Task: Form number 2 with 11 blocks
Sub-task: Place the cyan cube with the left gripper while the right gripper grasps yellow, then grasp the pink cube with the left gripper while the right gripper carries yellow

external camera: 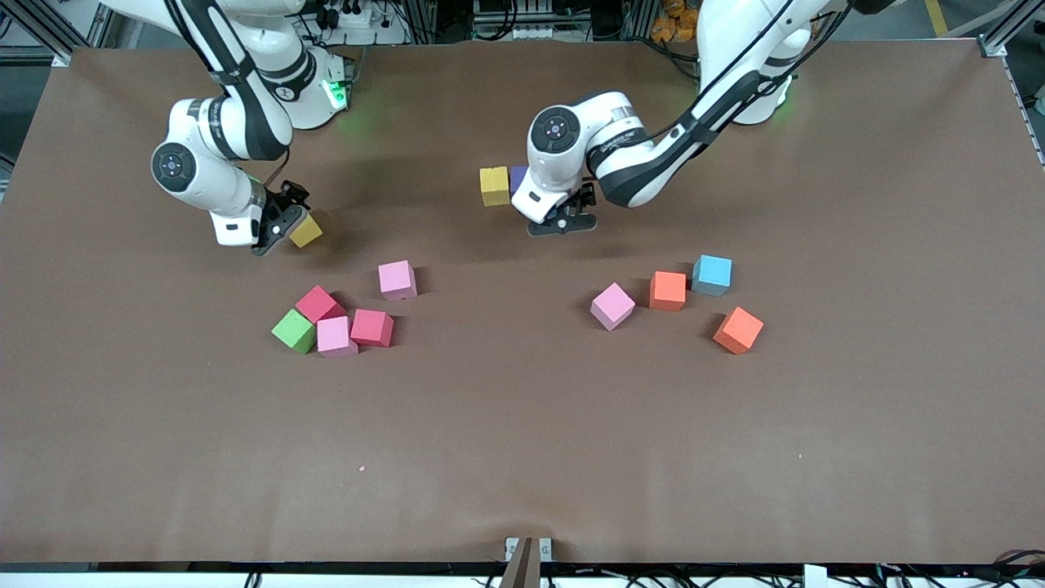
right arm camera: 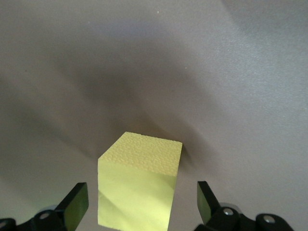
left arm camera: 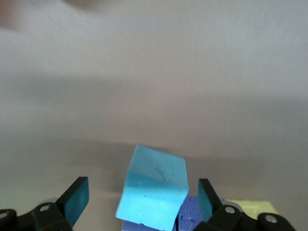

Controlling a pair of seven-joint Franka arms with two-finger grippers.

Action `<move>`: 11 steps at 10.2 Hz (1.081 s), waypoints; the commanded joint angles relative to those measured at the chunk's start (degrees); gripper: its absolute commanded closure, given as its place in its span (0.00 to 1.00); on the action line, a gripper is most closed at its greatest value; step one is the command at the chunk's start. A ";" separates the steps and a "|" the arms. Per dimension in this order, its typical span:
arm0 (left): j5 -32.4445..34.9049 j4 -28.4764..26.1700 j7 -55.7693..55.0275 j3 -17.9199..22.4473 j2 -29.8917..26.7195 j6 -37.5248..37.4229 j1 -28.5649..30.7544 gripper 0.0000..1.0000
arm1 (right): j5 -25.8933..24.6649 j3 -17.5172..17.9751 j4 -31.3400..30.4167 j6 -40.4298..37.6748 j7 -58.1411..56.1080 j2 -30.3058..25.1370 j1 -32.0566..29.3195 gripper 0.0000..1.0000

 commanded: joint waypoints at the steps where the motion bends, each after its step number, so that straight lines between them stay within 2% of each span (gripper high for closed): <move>1: -0.42 1.42 -0.92 -0.28 -2.50 -1.63 2.17 0.00 | 1.61 0.06 -0.78 4.59 -0.30 3.18 0.52 0.00; 3: -0.33 3.71 1.26 -0.20 -2.15 -1.81 5.86 0.00 | 1.61 0.05 -0.78 4.26 -0.30 3.37 0.52 0.00; 4: -0.33 4.85 4.58 -0.02 -1.89 -1.90 7.44 0.00 | 1.61 0.05 -0.78 4.17 -0.21 3.37 0.44 0.10; 6: -0.33 6.87 6.46 0.15 -0.49 -2.25 10.25 0.00 | 1.61 0.05 -0.52 1.90 0.93 2.24 0.52 0.53; 7: -0.25 8.36 6.55 0.33 0.30 -2.60 10.70 0.00 | 1.61 0.14 -0.26 0.75 0.84 1.01 0.52 0.66; 9: 0.46 11.87 7.16 2.78 3.29 -2.60 10.19 0.00 | 1.44 0.14 2.71 -3.97 0.93 -2.67 2.88 0.74; 11: 0.46 13.91 7.08 5.33 5.67 -2.60 9.92 0.00 | 1.44 0.58 9.99 -11.09 3.20 -3.48 5.17 0.74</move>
